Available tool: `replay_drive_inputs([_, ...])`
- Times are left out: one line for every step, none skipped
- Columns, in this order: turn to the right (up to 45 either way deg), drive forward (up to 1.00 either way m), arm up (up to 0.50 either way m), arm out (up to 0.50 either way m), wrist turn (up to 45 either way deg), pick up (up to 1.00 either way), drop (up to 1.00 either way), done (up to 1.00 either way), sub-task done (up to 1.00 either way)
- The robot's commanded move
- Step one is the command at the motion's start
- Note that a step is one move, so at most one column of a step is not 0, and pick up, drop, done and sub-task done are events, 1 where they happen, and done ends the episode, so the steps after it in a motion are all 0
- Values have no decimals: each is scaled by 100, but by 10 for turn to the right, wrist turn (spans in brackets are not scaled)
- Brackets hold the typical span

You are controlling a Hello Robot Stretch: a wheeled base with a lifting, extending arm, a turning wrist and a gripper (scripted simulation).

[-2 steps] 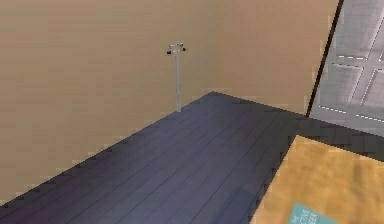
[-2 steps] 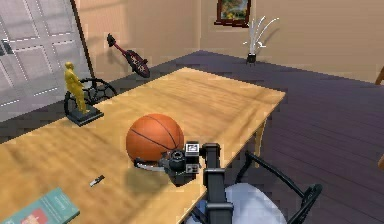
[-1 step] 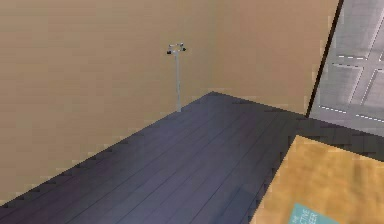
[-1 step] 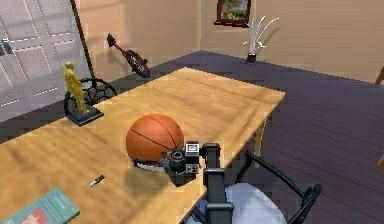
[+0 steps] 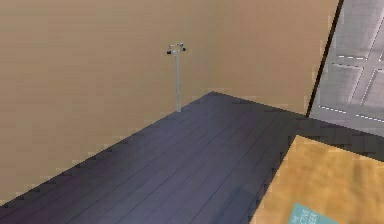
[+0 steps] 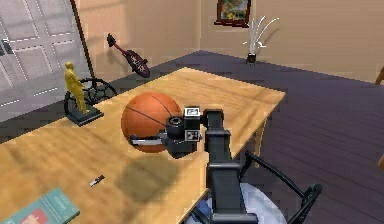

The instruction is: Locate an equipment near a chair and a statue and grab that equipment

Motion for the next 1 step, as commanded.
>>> replay_drive_inputs([0,0,0,0,0,0,0,100,0])
